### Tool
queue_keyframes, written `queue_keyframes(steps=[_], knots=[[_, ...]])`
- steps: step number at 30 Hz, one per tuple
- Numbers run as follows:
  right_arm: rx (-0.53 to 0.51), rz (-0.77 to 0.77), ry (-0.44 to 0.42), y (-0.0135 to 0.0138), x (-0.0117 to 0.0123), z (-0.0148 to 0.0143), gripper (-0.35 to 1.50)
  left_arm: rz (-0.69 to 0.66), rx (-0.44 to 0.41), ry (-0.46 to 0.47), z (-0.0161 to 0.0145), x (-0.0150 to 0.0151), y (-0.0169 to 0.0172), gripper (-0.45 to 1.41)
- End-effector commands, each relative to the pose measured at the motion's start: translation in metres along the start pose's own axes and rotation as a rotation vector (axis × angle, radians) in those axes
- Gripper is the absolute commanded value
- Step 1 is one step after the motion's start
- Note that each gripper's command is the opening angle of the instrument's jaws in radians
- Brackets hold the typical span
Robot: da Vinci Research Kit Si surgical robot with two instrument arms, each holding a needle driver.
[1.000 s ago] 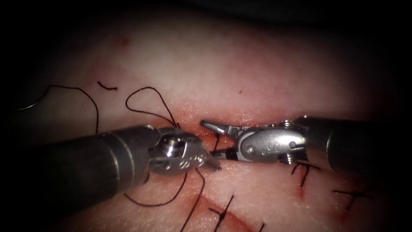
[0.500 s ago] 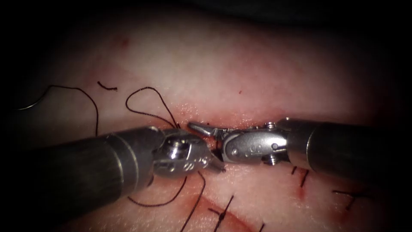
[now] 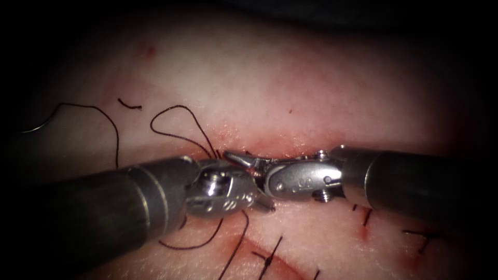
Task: Wound Closure
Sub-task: Cut the remaining suture with the right tool, then set down the cut piece of suture with the left hand.
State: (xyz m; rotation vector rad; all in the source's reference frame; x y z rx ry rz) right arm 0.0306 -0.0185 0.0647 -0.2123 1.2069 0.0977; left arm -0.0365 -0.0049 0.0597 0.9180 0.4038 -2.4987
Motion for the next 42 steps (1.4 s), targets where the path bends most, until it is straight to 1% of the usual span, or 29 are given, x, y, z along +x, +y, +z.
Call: queue_keyframes(steps=[1,6,7,8,9,10,11,12,16,17,18,20,21,22,23,25,26,29,31,32,33,34,35,36,38,40,41,42], knots=[[-0.009,0.022,-0.002,-0.0003,-0.0001,0.0007,-0.35,0.002,0.002,0.0,0.0005,-0.0001,-0.0008,-0.45],[-0.008,0.056,-0.002,-0.0005,0.0,0.0002,-0.35,0.004,0.001,0.003,0.0004,-0.0001,-0.0007,-0.45],[-0.008,0.056,-0.002,-0.0005,0.0,0.0001,-0.25,0.004,0.001,0.003,0.0004,-0.0001,-0.0006,-0.45],[-0.008,0.056,0.001,-0.0005,0.0,0.0,0.42,0.005,0.001,0.01,0.0003,-0.0001,-0.0005,-0.45],[-0.011,0.057,0.006,-0.0005,-0.0001,-0.0002,0.86,0.006,0.005,0.018,0.0002,-0.0001,-0.0004,-0.45],[-0.016,0.051,0.013,-0.0004,-0.0001,-0.0005,1.15,0.006,0.014,0.025,0.0,0.0,-0.0002,-0.45],[-0.024,0.015,0.025,-0.0004,-0.0002,-0.001,1.33,0.008,0.025,0.037,-0.0002,0.0,0.0002,-0.45],[-0.024,0.005,0.034,-0.0002,-0.0003,-0.0022,1.4,0.011,0.047,0.059,-0.0009,0.0002,0.0009,-0.45],[-0.023,0.009,0.028,0.0001,-0.0005,-0.0059,1.38,0.02,0.123,0.105,-0.0033,0.0003,0.0035,-0.45],[-0.031,0.012,0.012,0.0005,-0.0007,-0.0077,1.35,0.028,0.161,0.131,-0.0046,0.0001,0.0051,-0.45],[-0.05,0.011,-0.002,0.0009,-0.0009,-0.0091,1.35,0.006,0.215,0.167,-0.0063,-0.0004,0.007,-0.45],[-0.065,0.017,-0.01,0.0013,-0.0011,-0.0102,1.35,-0.031,0.256,0.197,-0.0076,-0.0012,0.0086,-0.45],[-0.072,0.021,-0.013,0.0016,-0.0012,-0.0108,1.33,-0.056,0.284,0.219,-0.0085,-0.0018,0.0097,-0.45],[-0.09,0.026,-0.014,0.002,-0.0013,-0.0116,1.32,-0.108,0.333,0.261,-0.0097,-0.003,0.0115,-0.45],[-0.112,0.031,-0.016,0.0022,-0.0014,-0.0122,1.3,-0.196,0.398,0.323,-0.0111,-0.0044,0.0137,-0.45],[-0.126,0.058,-0.015,0.0023,-0.0014,-0.0128,1.27,-0.281,0.458,0.39,-0.012,-0.0059,0.0158,-0.45],[-0.128,0.07,-0.018,0.0023,-0.0014,-0.0129,1.23,-0.324,0.474,0.415,-0.0123,-0.0066,0.0166,-0.45],[-0.138,0.08,-0.03,0.0024,-0.0012,-0.0132,1.18,-0.45,0.498,0.484,-0.0125,-0.0085,0.0185,-0.45],[-0.142,0.095,-0.025,0.0025,-0.0009,-0.0132,1.18,-0.492,0.504,0.51,-0.0122,-0.0097,0.0194,-0.45],[-0.146,0.097,-0.022,0.0026,-0.0007,-0.0133,1.16,-0.533,0.508,0.524,-0.0119,-0.0105,0.0199,-0.45],[-0.151,0.108,-0.016,0.0027,-0.0003,-0.0133,1.15,-0.582,0.524,0.534,-0.0112,-0.012,0.0205,-0.45],[-0.153,0.11,-0.014,0.0027,0.0,-0.0134,1.15,-0.594,0.531,0.532,-0.011,-0.0124,0.0206,-0.45],[-0.155,0.111,-0.012,0.0028,0.0002,-0.0134,1.15,-0.631,0.546,0.532,-0.0106,-0.0135,0.0208,-0.37],[-0.155,0.113,-0.012,0.0028,0.0004,-0.0135,1.15,-0.655,0.559,0.53,-0.0102,-0.0143,0.021,-0.43],[-0.162,0.117,-0.008,0.0028,0.0009,-0.0137,1.13,-0.715,0.588,0.543,-0.0092,-0.0162,0.0216,-0.45],[-0.165,0.119,-0.009,0.0026,0.0013,-0.0139,1.06,-0.794,0.58,0.575,-0.0082,-0.0182,0.0224,-0.45],[-0.169,0.12,-0.014,0.0026,0.0016,-0.0141,1.03,-0.844,0.57,0.602,-0.0074,-0.0198,0.0232,-0.45],[-0.17,0.12,-0.015,0.0025,0.0017,-0.0141,1.01,-0.858,0.567,0.611,-0.007,-0.0206,0.0236,-0.45]])
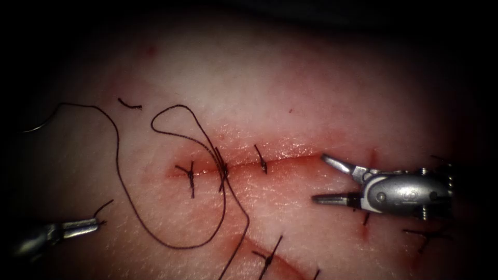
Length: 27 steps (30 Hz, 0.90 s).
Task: Wound Closure
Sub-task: Set down the cut piece of suture with the left hand, then pick up the suture needle with the left grasper.
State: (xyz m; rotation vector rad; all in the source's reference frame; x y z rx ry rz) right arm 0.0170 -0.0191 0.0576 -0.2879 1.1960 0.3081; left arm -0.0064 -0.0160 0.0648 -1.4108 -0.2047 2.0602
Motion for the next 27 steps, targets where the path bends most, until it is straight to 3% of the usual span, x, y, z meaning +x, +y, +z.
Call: queue_keyframes(steps=[1,5,6,8,10,12,13,16,19,22,23,24,27], knots=[[-0.001,0.006,-0.002,-0.0004,-0.0002,0.0008,1.0,-0.023,0.006,0.005,0.0004,-0.0017,-0.0007,-0.45],[-0.018,0.012,-0.019,-0.0005,-0.0002,0.0007,0.96,-0.084,0.042,-0.097,-0.0012,-0.006,-0.0026,-0.45],[-0.019,0.012,-0.021,-0.0005,-0.0002,0.0007,0.96,-0.102,0.049,-0.131,-0.0016,-0.0069,-0.0031,-0.32],[-0.019,0.017,-0.02,-0.0006,-0.0002,0.0006,0.95,-0.122,0.066,-0.173,-0.0023,-0.008,-0.0036,-0.23],[-0.019,0.015,-0.019,-0.0007,-0.0003,0.0005,0.95,-0.136,0.092,-0.22,-0.0033,-0.009,-0.0042,0.42],[-0.022,0.014,-0.023,-0.0008,-0.0003,0.0004,0.96,-0.135,0.108,-0.24,-0.004,-0.0091,-0.0044,0.76],[-0.025,0.014,-0.026,-0.0008,-0.0004,0.0002,0.98,-0.135,0.115,-0.243,-0.0048,-0.009,-0.0043,0.83],[-0.027,0.019,-0.029,-0.0008,-0.0005,-0.0001,0.96,-0.139,0.12,-0.248,-0.0059,-0.0085,-0.0041,0.83],[-0.035,0.019,-0.038,-0.0007,-0.0006,-0.0003,0.98,-0.148,0.125,-0.258,-0.0068,-0.0074,-0.0041,0.94],[-0.05,0.023,-0.052,-0.0009,-0.0007,-0.0005,1.03,-0.111,0.139,-0.285,-0.007,-0.0044,-0.0048,0.98],[-0.056,0.022,-0.057,-0.0011,-0.0008,-0.0004,1.08,-0.087,0.149,-0.255,-0.0065,-0.0026,-0.0054,0.93],[-0.058,0.021,-0.057,-0.0012,-0.0008,-0.0003,1.1,-0.052,0.175,-0.202,-0.0058,-0.0009,-0.006,0.52],[-0.058,0.019,-0.057,-0.0014,-0.0009,-0.0004,1.1,-0.018,0.237,-0.23,-0.005,0.0009,-0.0072,0.57]])
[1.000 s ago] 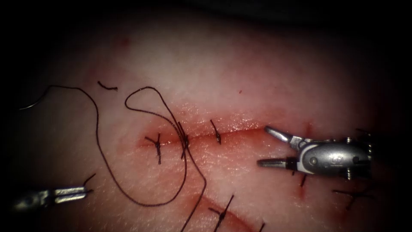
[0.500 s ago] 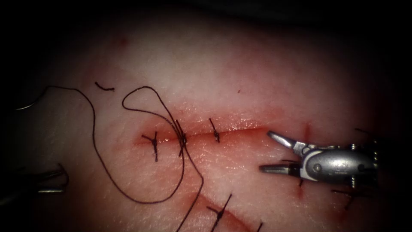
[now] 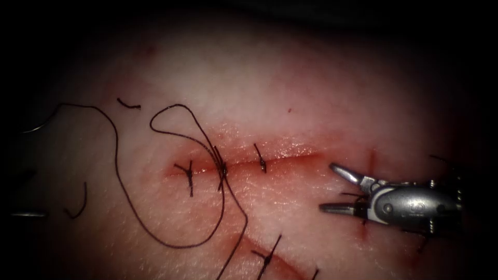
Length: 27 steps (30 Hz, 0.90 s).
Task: Wound Closure
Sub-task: Pick up the suture needle with the left grasper.
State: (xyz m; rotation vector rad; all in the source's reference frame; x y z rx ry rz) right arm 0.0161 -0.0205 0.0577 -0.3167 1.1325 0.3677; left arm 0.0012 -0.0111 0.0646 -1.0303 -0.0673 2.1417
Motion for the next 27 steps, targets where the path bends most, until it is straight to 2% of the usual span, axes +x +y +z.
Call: queue_keyframes(steps=[1,4,8,9,10,11,14,15,16,19,23,27], knots=[[0.002,0.004,0.004,-0.0006,-0.0003,0.0008,1.1,0.013,0.017,-0.028,0.001,0.0002,-0.0005,0.57],[-0.001,0.007,0.007,-0.0009,-0.0005,0.0007,1.1,0.083,0.095,-0.115,0.0015,0.0009,-0.0024,0.59],[-0.002,0.006,0.007,-0.001,-0.0005,0.0008,1.1,0.142,0.165,-0.187,0.002,0.001,-0.0044,0.64],[-0.002,0.006,0.007,-0.001,-0.0005,0.0008,1.1,0.154,0.18,-0.198,0.0021,0.0009,-0.0047,0.71],[-0.002,0.006,0.007,-0.0011,-0.0005,0.0008,1.1,0.183,0.203,-0.219,0.0023,0.0008,-0.0056,0.94],[-0.002,0.006,0.006,-0.0011,-0.0005,0.0008,1.1,0.203,0.208,-0.228,0.0024,0.0008,-0.006,0.94],[-0.001,0.005,0.004,-0.0012,-0.0005,0.0008,1.1,0.244,0.199,-0.253,0.0033,0.0008,-0.0072,0.96],[-0.001,0.005,0.004,-0.0012,-0.0005,0.0008,1.1,0.262,0.192,-0.269,0.0038,0.0006,-0.0076,0.86],[-0.001,0.005,0.004,-0.0012,-0.0005,0.0008,1.1,0.271,0.191,-0.281,0.004,0.0005,-0.0078,0.84],[-0.001,0.005,0.004,-0.0012,-0.0004,0.0008,1.1,0.298,0.139,-0.313,0.0047,0.0,-0.0093,0.84],[-0.002,0.005,0.004,-0.0012,-0.0004,0.0008,1.1,0.26,0.111,-0.324,0.0047,-0.0005,-0.0108,0.81],[0.0,0.004,0.001,-0.0013,-0.0004,0.0008,1.1,0.182,0.055,-0.374,0.0041,-0.0028,-0.0132,0.86]])
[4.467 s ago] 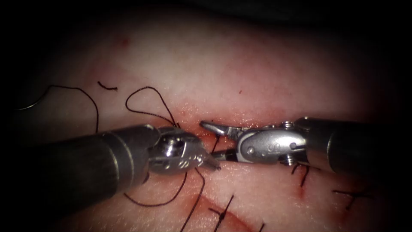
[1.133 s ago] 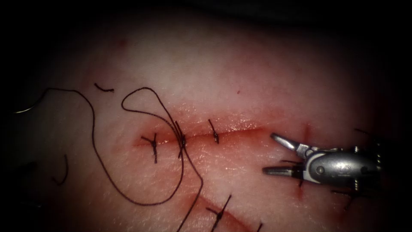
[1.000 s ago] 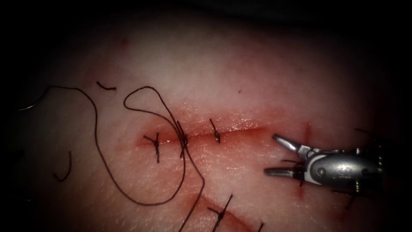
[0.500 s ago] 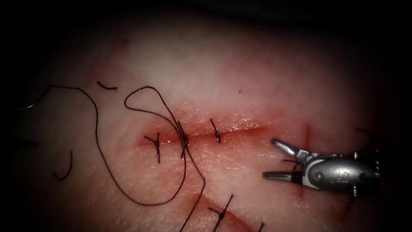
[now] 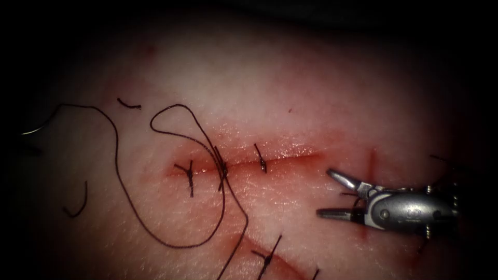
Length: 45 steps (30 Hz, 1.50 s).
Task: Wound Closure
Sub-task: Pick up the suture needle with the left grasper, then hand the needle over to the right tool.
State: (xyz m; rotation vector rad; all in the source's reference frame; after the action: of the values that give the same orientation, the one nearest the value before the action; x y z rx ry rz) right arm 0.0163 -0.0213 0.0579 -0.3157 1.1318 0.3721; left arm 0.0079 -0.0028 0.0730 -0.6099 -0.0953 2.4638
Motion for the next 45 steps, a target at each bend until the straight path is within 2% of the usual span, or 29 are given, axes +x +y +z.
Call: queue_keyframes(steps=[1,5,6,7,8,9,14,18,22,25,28,29,32,33,37,39,40,41,42,43,45], knots=[[0.001,0.0,0.002,-0.0005,-0.0002,0.0008,1.1,-0.025,-0.039,-0.019,0.0011,-0.0006,-0.0005,0.91],[0.0,0.0,0.002,-0.0005,-0.0002,0.0009,1.1,-0.053,-0.131,-0.014,0.0017,-0.0019,-0.0001,0.84],[0.0,0.0,0.002,-0.0005,-0.0002,0.0009,1.1,-0.061,-0.152,-0.011,0.0019,-0.0019,0.0001,0.71],[0.002,0.0,-0.001,-0.0005,-0.0001,0.0009,1.1,-0.063,-0.159,-0.01,0.002,-0.0018,0.0002,0.37],[0.002,0.0,-0.001,-0.0005,-0.0001,0.0009,1.1,-0.066,-0.161,-0.011,0.0021,-0.0016,0.0004,-0.2],[0.002,0.0,-0.001,-0.0006,-0.0001,0.0009,1.1,-0.069,-0.16,-0.012,0.0022,-0.0013,0.0005,-0.45],[0.002,0.0,-0.001,-0.0007,0.0001,0.0007,1.1,-0.099,-0.185,-0.007,0.0021,0.0013,0.0012,-0.45],[0.004,0.0,0.0,-0.0008,0.0003,0.0004,1.1,-0.052,-0.184,0.016,0.0014,0.0034,0.0018,-0.45],[0.005,0.038,-0.001,-0.0008,0.0007,0.0002,1.06,-0.005,-0.113,0.08,-0.0002,0.0063,0.0033,-0.45],[0.01,0.141,-0.006,-0.0004,0.0017,0.0,1.06,0.055,-0.06,0.146,-0.0018,0.0101,0.0059,-0.45],[0.002,0.278,0.009,0.0,0.0036,-0.0005,1.1,0.087,-0.018,0.215,-0.0031,0.0148,0.0095,-0.45],[-0.014,0.361,0.013,0.0002,0.005,-0.0011,1.1,0.101,-0.002,0.258,-0.0035,0.0176,0.0116,-0.45],[-0.058,0.49,0.03,0.0005,0.0075,-0.002,1.05,0.109,0.031,0.296,-0.0037,0.0211,0.014,-0.45],[-0.101,0.585,0.037,0.0005,0.0091,-0.0026,1.01,0.109,0.067,0.31,-0.0035,0.0235,0.0156,-0.45],[-0.267,0.759,0.065,-0.0008,0.0146,-0.0042,0.88,0.126,0.151,0.323,-0.0014,0.0282,0.0186,-0.45],[-0.291,0.759,0.083,-0.0012,0.0159,-0.0043,0.39,0.133,0.184,0.335,-0.0003,0.0294,0.0192,-0.45],[-0.301,0.766,0.077,-0.001,0.0167,-0.0043,0.43,0.147,0.208,0.338,0.0005,0.0303,0.0195,-0.45],[-0.308,0.772,0.074,-0.001,0.017,-0.0043,0.56,0.157,0.221,0.339,0.001,0.0308,0.0197,-0.45],[-0.335,0.781,0.064,-0.0013,0.0176,-0.004,0.8,0.162,0.239,0.339,0.0019,0.0316,0.0198,-0.45],[-0.342,0.785,0.063,-0.0015,0.0179,-0.0037,0.8,0.172,0.25,0.343,0.0023,0.032,0.0198,-0.45],[-0.343,0.792,0.065,-0.0017,0.0188,-0.0029,0.71,0.178,0.33,0.361,0.0041,0.0335,0.0198,-0.45]])
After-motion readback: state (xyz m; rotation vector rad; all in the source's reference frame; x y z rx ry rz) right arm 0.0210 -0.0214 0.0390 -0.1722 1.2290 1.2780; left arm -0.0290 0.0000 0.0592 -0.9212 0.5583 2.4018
